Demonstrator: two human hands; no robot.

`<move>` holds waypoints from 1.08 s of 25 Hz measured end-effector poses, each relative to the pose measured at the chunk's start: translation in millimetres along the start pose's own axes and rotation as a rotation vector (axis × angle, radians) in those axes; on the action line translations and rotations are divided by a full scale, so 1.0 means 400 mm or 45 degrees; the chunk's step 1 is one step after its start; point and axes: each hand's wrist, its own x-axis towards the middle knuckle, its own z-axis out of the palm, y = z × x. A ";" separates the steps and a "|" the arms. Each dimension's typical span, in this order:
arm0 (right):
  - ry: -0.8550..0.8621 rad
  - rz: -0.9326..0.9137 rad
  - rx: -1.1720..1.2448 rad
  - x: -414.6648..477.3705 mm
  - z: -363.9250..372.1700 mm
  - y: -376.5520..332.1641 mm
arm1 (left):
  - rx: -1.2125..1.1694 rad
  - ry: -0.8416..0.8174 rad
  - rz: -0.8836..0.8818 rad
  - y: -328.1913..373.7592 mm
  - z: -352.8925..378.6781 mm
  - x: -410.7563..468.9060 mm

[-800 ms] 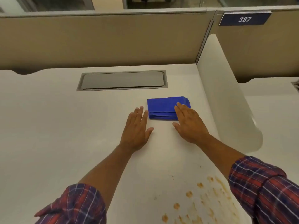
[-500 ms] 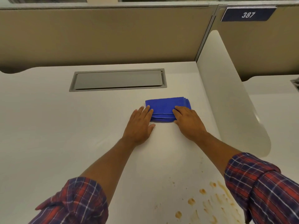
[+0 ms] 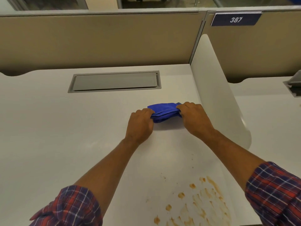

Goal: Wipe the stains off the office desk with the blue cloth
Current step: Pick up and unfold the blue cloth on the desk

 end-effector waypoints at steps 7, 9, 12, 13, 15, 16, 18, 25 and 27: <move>-0.348 0.090 0.201 -0.124 -0.013 0.020 | -0.614 0.054 -0.519 0.058 0.021 -0.055; -0.295 0.114 0.254 -0.102 0.006 0.007 | -0.915 0.132 -0.888 0.074 0.011 -0.034; -0.250 0.115 0.204 -0.039 0.031 0.004 | -1.064 0.069 -1.146 0.077 0.000 0.015; -0.276 0.115 0.202 -0.015 0.034 0.007 | -1.036 -0.002 -1.161 0.073 0.001 0.031; -0.343 0.116 0.203 0.033 0.041 0.009 | -0.988 -0.122 -1.157 0.068 0.008 0.058; -0.380 0.115 0.203 0.054 0.045 0.008 | -0.991 -0.164 -1.138 0.065 0.014 0.070; -0.470 0.093 0.179 0.091 0.050 0.011 | -1.002 -0.167 -1.045 0.059 0.019 0.086; -0.644 0.225 0.455 0.105 0.009 0.053 | -1.078 0.012 -0.432 0.023 -0.090 0.085; -0.514 0.335 0.934 0.076 -0.006 0.047 | -1.078 0.063 -0.428 0.013 -0.128 0.092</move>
